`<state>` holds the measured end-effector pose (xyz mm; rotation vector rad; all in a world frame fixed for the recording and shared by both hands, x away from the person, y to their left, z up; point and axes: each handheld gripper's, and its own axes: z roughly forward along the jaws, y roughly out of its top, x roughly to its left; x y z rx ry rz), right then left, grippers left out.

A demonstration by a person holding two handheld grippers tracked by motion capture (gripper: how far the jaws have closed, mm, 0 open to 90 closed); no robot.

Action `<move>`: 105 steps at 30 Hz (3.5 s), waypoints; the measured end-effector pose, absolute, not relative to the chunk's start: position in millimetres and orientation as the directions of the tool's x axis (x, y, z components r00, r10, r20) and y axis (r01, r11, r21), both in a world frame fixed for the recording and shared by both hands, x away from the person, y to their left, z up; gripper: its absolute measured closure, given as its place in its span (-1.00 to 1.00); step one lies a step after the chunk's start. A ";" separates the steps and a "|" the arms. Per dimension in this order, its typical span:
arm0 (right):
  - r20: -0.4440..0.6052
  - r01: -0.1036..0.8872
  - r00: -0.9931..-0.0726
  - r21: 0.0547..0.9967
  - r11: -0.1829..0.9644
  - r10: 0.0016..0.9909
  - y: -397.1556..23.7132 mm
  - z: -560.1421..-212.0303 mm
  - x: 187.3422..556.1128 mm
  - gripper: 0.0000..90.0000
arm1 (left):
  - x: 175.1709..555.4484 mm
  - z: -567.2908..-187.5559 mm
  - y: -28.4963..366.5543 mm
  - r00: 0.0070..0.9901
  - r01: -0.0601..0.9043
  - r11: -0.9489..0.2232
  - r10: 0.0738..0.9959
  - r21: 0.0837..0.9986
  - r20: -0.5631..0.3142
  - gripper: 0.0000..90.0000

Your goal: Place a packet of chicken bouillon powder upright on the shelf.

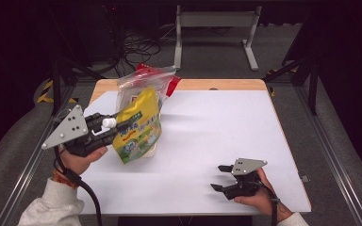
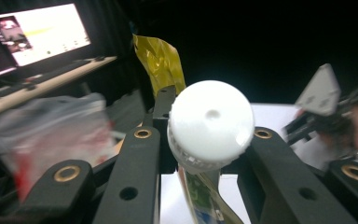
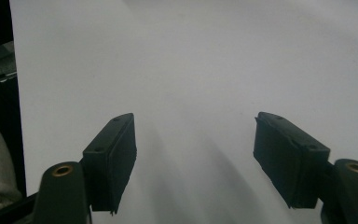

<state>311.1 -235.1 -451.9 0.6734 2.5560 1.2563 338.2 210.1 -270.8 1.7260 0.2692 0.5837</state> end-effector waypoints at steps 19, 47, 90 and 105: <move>0.045 0.317 -0.893 0.767 0.558 0.447 -230.1 -460.4 313.2 -0.40 | 402.4 -286.6 232.2 0.933 -0.106 -0.241 0.311 0.965 0.180 0.67; 0.039 0.334 -0.883 0.753 0.567 0.468 -229.4 -461.2 312.5 -0.42 | 431.7 -331.6 234.5 0.932 0.028 -0.285 0.355 0.958 0.078 0.87; 0.039 0.340 -0.880 0.747 0.572 0.473 -228.5 -461.7 313.1 -0.44 | 428.3 -308.8 246.5 0.966 0.072 -0.491 0.253 0.868 0.062 0.90; 0.035 0.338 -0.881 0.745 0.575 0.473 -227.9 -461.8 312.7 -0.45 | 428.2 -331.8 243.3 0.934 0.101 -0.400 0.353 0.911 0.051 0.66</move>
